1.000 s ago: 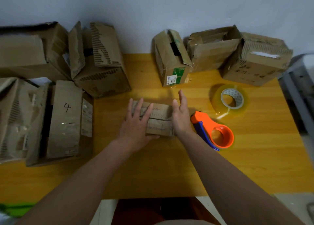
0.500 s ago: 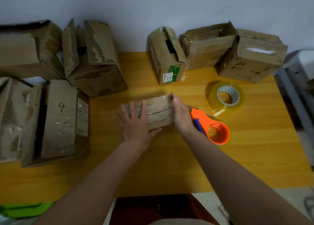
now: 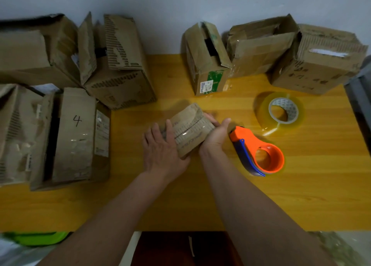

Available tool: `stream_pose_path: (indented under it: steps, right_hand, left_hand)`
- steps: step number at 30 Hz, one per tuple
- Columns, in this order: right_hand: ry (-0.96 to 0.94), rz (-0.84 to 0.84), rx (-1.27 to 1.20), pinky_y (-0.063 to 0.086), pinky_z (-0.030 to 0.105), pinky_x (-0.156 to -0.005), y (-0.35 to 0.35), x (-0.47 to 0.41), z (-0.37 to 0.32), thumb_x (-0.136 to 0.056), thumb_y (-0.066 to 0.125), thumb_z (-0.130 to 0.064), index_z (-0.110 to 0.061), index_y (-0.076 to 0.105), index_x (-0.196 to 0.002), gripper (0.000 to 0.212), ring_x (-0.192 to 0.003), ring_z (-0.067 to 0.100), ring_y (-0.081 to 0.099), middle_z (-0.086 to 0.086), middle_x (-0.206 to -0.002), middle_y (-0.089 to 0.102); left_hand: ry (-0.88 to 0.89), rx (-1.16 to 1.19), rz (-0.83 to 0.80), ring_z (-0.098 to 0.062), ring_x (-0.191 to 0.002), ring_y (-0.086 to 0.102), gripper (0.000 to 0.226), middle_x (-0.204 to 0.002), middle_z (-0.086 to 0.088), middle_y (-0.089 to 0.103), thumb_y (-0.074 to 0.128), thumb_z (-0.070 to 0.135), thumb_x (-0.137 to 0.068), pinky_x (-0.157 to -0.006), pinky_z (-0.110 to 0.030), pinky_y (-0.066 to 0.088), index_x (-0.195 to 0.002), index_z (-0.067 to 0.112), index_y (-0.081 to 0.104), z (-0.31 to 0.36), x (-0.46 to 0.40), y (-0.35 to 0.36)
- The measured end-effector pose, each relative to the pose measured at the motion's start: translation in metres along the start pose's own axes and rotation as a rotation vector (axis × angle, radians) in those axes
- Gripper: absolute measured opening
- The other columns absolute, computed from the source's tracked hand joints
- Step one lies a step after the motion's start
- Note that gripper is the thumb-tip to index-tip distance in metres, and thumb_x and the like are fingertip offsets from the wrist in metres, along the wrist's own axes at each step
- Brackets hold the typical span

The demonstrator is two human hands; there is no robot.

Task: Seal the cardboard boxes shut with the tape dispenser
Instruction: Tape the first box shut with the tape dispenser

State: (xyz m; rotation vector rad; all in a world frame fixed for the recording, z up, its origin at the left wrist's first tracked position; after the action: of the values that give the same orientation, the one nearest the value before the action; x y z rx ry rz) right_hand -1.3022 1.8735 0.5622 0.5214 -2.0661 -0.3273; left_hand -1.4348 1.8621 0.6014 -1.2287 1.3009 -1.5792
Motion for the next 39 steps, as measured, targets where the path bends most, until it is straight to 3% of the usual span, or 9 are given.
stream_pose_path:
  steps: [4, 6, 8, 12, 15, 19, 29, 35, 39]
  right_hand:
    - [0.015, 0.027, 0.036, 0.051, 0.03, -0.067, -0.002, -0.001, 0.002, -0.101, 0.021, -0.052, -0.01, 0.07, -0.067, 0.072, -0.075, 0.025, 0.067, 0.01, -0.077, 0.072]
    - [-0.148, 0.154, 0.376, 0.046, 0.03, -0.067, -0.008, 0.001, -0.001, -0.103, 0.03, -0.04, -0.009, 0.068, -0.064, 0.063, -0.071, 0.027, 0.064, 0.007, -0.071, 0.069]
    - [-0.35, 0.229, 0.703, 0.041, 0.034, -0.079, -0.015, 0.002, -0.005, -0.104, 0.034, -0.024, 0.0, 0.066, -0.09, 0.042, -0.092, 0.033, 0.061, 0.018, -0.093, 0.067]
    - [-0.685, 0.219, 0.769, 0.036, 0.03, -0.097, -0.017, 0.006, -0.029, -0.102, 0.035, -0.01, 0.004, 0.054, -0.121, 0.03, -0.116, 0.033, 0.053, 0.021, -0.12, 0.058]
    - [-1.097, -0.119, 1.418, 0.022, 0.035, -0.116, 0.013, 0.023, -0.034, -0.102, 0.034, -0.032, -0.008, 0.037, -0.143, 0.048, -0.14, 0.028, 0.031, 0.012, -0.148, 0.039]
    - [-1.092, -0.371, 2.249, 0.001, 0.048, -0.12, 0.028, 0.022, -0.024, -0.089, -0.004, -0.066, -0.028, 0.002, -0.153, 0.075, -0.148, 0.023, -0.01, -0.001, -0.161, -0.005]
    - [-1.099, -0.574, 2.473, -0.001, 0.04, -0.119, -0.013, 0.06, -0.024, -0.089, -0.005, -0.064, -0.009, 0.004, -0.152, 0.084, -0.148, 0.022, -0.007, 0.008, -0.16, -0.003]
    - [-0.837, -0.773, 2.373, 0.003, 0.035, -0.12, -0.007, 0.067, -0.043, -0.1, 0.032, -0.045, -0.016, 0.007, -0.154, 0.066, -0.148, 0.014, -0.009, -0.002, -0.162, -0.002]
    - [-0.729, -0.845, 2.284, 0.012, 0.038, -0.12, 0.001, 0.084, -0.057, -0.091, 0.061, -0.032, -0.019, 0.012, -0.153, 0.081, -0.148, 0.018, -0.005, -0.004, -0.162, 0.002]
  left_hand:
    - [-0.007, 0.019, -0.014, -0.039, -0.135, 0.018, 0.117, -0.149, -0.019, 0.012, 0.051, 0.074, -0.068, -0.113, -0.052, 0.012, -0.146, 0.013, -0.011, 0.0, 0.007, -0.001]
    - [-0.003, 0.017, -0.03, -0.039, -0.136, 0.016, 0.12, -0.15, -0.018, 0.009, 0.054, 0.074, -0.068, -0.114, -0.052, 0.011, -0.146, 0.013, -0.014, -0.002, 0.008, -0.001]
    - [0.011, 0.007, -0.053, -0.038, -0.138, 0.013, 0.125, -0.151, -0.017, 0.006, 0.058, 0.073, -0.067, -0.114, -0.051, 0.011, -0.146, 0.013, -0.019, -0.005, 0.009, -0.001]
    - [0.068, 0.029, -0.079, -0.036, -0.141, 0.009, 0.126, -0.154, -0.014, 0.003, 0.06, 0.071, -0.068, -0.115, -0.049, 0.011, -0.148, 0.014, -0.02, -0.013, 0.011, -0.003]
    - [0.088, 0.058, -0.087, -0.035, -0.139, 0.01, 0.123, -0.153, -0.012, 0.003, 0.061, 0.066, -0.071, -0.114, -0.047, 0.013, -0.147, 0.016, -0.021, -0.015, 0.012, -0.003]
    - [0.063, 0.061, -0.075, -0.036, -0.138, 0.012, 0.119, -0.153, -0.012, 0.002, 0.061, 0.066, -0.074, -0.114, -0.047, 0.016, -0.147, 0.016, -0.019, -0.011, 0.012, -0.003]
    - [0.033, 0.019, -0.144, -0.036, -0.141, 0.012, 0.123, -0.158, -0.015, 0.0, 0.059, 0.068, -0.077, -0.114, -0.047, 0.016, -0.146, 0.013, -0.026, -0.008, 0.008, -0.003]
    - [0.079, -0.007, -0.277, -0.035, -0.141, 0.012, 0.134, -0.156, -0.014, 0.003, 0.073, 0.06, -0.07, -0.114, -0.048, 0.015, -0.146, 0.016, -0.028, -0.013, 0.005, -0.015]
    - [0.164, 0.125, -0.22, -0.026, -0.128, 0.025, 0.133, -0.144, -0.006, 0.022, 0.081, 0.052, -0.063, -0.107, -0.041, 0.026, -0.15, 0.03, -0.017, -0.024, -0.008, -0.038]
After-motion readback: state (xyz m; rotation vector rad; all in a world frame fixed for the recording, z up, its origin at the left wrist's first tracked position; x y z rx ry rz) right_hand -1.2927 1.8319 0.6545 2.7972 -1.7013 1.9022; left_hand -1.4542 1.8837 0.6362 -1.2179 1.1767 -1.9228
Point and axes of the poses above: each hand's wrist, its own x-axis away from the middle knuckle, its own y-axis out of the palm, z = x × y, the point moved 3 cm from there along -x, towards the middle knuckle
